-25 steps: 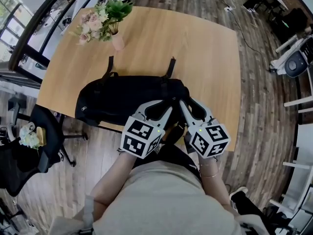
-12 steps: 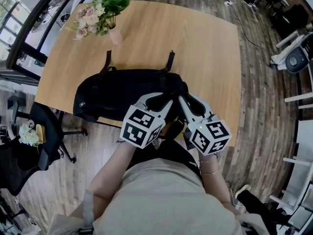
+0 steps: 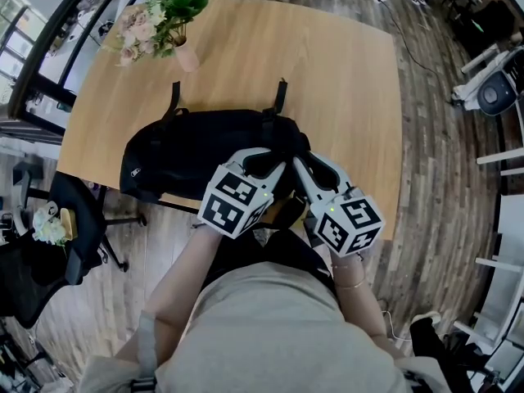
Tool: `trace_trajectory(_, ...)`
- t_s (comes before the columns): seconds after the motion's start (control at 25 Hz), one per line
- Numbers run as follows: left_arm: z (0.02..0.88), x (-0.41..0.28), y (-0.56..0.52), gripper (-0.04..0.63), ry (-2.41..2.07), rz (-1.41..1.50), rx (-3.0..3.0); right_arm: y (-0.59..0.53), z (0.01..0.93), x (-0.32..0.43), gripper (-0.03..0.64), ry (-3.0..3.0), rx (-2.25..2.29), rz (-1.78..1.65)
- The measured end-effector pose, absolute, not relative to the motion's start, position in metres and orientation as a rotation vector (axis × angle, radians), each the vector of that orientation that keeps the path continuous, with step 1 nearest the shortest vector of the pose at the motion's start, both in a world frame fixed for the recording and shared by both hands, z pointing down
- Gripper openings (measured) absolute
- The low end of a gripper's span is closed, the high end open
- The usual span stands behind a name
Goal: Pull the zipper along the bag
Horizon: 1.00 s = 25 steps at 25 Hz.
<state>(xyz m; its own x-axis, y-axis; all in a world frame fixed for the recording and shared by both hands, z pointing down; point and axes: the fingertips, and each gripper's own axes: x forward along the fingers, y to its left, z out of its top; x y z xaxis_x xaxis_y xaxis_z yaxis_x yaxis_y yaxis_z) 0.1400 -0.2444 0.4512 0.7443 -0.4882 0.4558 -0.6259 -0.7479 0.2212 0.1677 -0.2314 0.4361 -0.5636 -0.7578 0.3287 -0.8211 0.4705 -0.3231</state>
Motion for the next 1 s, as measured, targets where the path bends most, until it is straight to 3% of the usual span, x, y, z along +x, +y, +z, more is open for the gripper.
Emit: trace_trajectory(1.0,0.445,0.138,-0.24,0.051,-0.752,0.295,2.429,-0.231,0.437,0.169,0.089,-2.592,1.376,0.702)
